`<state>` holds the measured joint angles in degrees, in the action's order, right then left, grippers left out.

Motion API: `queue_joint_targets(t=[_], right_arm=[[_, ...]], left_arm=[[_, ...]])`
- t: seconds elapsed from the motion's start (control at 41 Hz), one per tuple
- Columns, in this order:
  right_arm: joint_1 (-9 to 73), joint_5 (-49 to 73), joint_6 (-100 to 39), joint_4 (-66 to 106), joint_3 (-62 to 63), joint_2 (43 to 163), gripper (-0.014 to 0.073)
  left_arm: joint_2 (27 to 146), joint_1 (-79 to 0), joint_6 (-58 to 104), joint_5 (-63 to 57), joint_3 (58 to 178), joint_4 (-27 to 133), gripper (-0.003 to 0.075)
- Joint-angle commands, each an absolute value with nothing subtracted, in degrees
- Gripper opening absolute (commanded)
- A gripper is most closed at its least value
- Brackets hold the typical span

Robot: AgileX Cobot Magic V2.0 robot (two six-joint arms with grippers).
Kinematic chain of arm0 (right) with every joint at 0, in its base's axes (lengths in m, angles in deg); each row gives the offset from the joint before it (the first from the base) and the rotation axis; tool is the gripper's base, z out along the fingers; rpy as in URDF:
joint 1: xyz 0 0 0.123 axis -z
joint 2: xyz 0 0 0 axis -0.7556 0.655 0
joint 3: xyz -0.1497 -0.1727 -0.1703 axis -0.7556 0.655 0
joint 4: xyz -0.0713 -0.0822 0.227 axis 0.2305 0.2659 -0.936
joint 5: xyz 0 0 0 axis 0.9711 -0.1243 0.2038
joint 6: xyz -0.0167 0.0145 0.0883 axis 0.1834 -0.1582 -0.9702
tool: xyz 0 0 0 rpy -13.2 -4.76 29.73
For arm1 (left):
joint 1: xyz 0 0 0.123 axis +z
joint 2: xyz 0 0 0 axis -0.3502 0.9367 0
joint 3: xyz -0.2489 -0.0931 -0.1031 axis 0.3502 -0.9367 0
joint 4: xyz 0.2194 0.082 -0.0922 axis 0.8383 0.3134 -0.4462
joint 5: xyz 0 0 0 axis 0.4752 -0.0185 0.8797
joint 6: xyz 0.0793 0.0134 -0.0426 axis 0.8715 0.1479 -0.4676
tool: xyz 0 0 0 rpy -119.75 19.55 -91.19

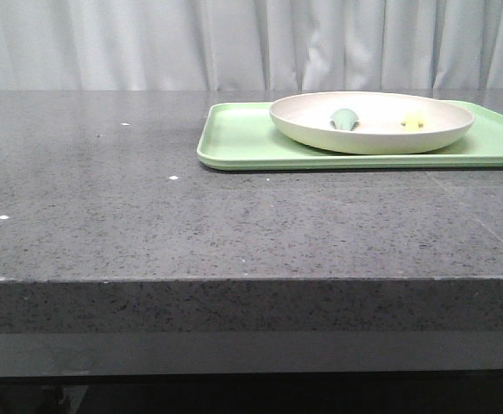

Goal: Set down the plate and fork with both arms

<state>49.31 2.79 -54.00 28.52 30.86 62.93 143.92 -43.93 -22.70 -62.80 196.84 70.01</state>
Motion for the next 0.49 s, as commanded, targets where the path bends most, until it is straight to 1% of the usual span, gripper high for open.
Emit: queue_joint_targets(t=[0.0, 0.244, 0.464], right_arm=[[49.53, 7.27, -53.95, 28.38, 28.95, 63.75, 0.0652], [49.53, 7.32, -53.95, 28.38, 28.95, 63.75, 0.0652], [49.53, 7.32, -53.95, 28.38, 28.95, 63.75, 0.0652]], left_arm=[[136.61, -43.54, -22.43, -63.1, 192.19, 73.11, -0.0018], [125.98, -43.54, -24.08, -61.17, 177.02, 84.74, -0.0018], [116.25, -42.35, -24.34, -55.9, 164.5, 86.06, -0.0018]])
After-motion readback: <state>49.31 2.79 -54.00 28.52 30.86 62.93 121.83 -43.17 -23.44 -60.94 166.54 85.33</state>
